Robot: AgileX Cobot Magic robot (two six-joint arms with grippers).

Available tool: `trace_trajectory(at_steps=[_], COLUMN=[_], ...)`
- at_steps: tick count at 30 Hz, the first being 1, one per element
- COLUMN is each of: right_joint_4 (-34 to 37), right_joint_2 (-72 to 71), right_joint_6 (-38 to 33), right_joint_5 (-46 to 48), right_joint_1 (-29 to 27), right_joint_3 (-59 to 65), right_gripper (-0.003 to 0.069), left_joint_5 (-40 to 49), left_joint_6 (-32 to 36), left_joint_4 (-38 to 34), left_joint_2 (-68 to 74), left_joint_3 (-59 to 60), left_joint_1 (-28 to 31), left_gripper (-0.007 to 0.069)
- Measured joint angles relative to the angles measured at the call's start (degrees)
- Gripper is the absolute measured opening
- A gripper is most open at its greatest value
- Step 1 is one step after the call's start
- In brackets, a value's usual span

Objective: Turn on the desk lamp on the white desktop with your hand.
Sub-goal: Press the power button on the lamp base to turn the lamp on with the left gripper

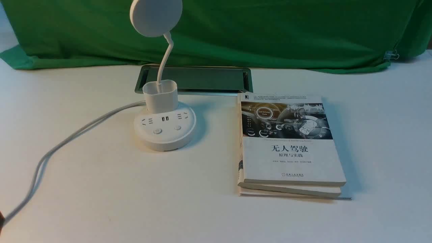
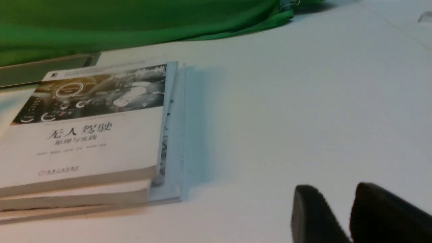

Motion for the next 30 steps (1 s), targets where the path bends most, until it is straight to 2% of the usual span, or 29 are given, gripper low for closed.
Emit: trace_trajectory(at_steps=[30], right_joint_4=[0.0], right_joint_2=[0.0], right_joint_6=[-0.01], right_joint_5=[0.0], right_joint_1=[0.0], right_joint_3=[0.0], right_gripper=[0.0237], left_joint_5=[0.0], left_joint_6=[0.0], left_joint_4=[0.7], left_joint_2=[0.0], left_joint_3=[0.0], left_joint_1=[0.0], left_gripper=[0.0021])
